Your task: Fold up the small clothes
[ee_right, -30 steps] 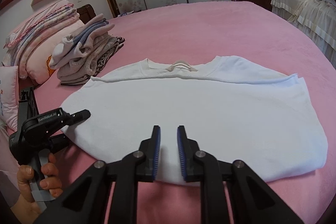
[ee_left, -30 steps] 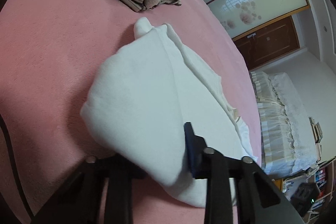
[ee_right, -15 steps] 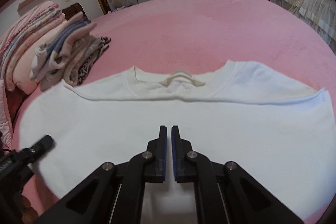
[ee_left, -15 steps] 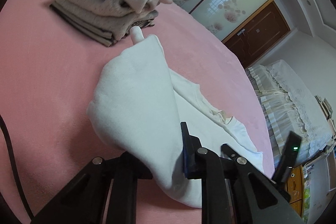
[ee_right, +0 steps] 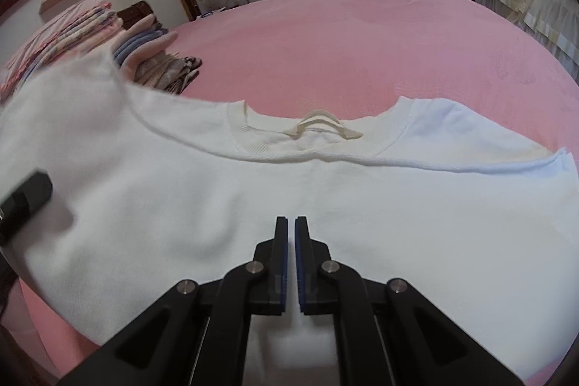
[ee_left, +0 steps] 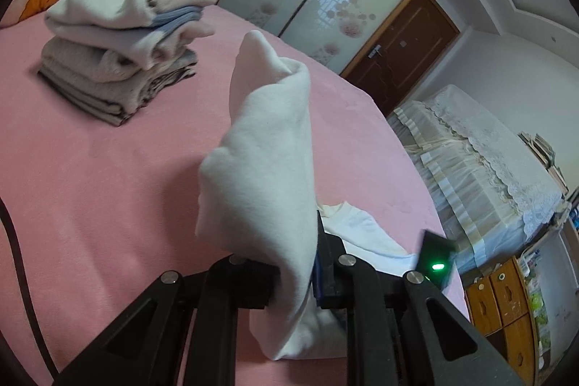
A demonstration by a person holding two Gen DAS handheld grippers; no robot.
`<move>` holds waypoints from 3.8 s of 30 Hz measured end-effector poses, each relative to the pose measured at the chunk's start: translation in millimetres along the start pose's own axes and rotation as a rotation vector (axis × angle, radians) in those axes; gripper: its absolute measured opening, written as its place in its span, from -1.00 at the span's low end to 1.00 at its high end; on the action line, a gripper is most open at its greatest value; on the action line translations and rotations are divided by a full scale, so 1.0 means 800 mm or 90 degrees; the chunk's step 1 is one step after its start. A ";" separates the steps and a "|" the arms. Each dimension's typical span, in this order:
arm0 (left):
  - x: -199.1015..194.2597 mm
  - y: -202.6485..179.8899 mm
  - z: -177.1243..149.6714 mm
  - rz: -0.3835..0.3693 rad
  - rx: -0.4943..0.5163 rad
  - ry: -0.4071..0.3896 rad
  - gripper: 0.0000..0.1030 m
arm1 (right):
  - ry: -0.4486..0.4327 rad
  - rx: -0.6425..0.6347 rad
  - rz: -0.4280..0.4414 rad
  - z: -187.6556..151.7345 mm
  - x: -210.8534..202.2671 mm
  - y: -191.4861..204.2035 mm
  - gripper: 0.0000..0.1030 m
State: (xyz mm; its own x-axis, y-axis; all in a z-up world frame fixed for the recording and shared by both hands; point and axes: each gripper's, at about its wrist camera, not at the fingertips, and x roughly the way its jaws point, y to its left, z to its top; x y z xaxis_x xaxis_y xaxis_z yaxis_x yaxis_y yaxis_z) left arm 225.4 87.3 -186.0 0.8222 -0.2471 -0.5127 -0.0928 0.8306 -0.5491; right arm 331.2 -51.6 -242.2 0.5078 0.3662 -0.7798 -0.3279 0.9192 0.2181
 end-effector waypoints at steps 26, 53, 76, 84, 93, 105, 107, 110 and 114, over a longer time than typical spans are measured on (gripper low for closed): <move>0.136 -0.233 -0.130 -0.033 0.189 0.172 -0.72 | -0.054 0.132 -0.017 -0.060 -0.147 -0.231 -0.93; 0.148 -0.277 -0.189 0.067 0.212 0.153 -0.52 | -0.028 0.181 0.038 -0.043 -0.168 -0.309 -0.92; 0.037 -0.101 -0.101 0.083 0.108 0.192 0.64 | 0.024 0.150 0.112 -0.053 -0.208 -0.274 -0.21; 0.084 -0.072 -0.109 0.077 0.055 0.232 0.64 | 0.078 0.046 0.076 -0.043 -0.173 -0.219 -0.22; 0.118 -0.086 -0.135 0.125 0.126 0.259 0.65 | 0.087 0.097 0.045 -0.091 -0.158 -0.256 -0.73; 0.089 -0.135 -0.081 0.106 0.226 0.193 0.65 | 0.006 0.118 0.006 -0.064 -0.195 -0.259 -0.38; 0.095 -0.144 -0.059 0.098 0.238 0.170 0.65 | -0.016 0.101 -0.011 -0.039 -0.194 -0.256 -0.38; 0.133 -0.160 -0.036 0.064 0.234 0.168 0.65 | -0.027 0.090 -0.007 -0.002 -0.172 -0.251 -0.38; 0.206 -0.159 -0.018 0.039 0.179 0.219 0.18 | 0.003 0.069 -0.003 0.033 -0.119 -0.237 -0.42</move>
State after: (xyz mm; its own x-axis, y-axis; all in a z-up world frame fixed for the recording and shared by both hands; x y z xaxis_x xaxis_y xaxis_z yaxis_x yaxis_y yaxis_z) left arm 364.7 -66.7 -210.2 0.5804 -0.3053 -0.7549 0.0602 0.9406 -0.3341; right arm 366.2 -257.0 -194.0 0.5054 0.3620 -0.7833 -0.2371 0.9311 0.2774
